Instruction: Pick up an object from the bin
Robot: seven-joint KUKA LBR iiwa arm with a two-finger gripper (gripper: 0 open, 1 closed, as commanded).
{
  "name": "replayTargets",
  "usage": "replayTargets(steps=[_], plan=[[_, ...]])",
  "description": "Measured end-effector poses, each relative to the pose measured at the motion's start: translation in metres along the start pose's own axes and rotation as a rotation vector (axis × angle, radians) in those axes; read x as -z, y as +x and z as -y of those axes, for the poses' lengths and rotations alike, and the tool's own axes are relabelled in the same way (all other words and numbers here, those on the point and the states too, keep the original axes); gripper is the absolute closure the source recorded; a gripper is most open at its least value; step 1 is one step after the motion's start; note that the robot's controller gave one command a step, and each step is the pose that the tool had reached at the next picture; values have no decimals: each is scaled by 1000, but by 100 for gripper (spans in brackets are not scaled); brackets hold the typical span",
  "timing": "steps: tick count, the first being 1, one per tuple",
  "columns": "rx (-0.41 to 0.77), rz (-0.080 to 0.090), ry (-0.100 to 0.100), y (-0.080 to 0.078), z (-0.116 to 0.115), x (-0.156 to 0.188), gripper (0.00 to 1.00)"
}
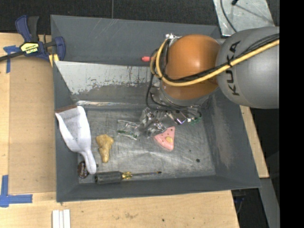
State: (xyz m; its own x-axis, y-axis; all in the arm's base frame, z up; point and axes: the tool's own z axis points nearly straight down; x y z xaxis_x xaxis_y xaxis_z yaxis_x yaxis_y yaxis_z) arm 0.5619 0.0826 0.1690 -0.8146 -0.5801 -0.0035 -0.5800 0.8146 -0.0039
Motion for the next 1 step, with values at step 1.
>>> replayTargets(steps=[1], plan=[[61, -7, -10, 5, -12, 36, 100]])
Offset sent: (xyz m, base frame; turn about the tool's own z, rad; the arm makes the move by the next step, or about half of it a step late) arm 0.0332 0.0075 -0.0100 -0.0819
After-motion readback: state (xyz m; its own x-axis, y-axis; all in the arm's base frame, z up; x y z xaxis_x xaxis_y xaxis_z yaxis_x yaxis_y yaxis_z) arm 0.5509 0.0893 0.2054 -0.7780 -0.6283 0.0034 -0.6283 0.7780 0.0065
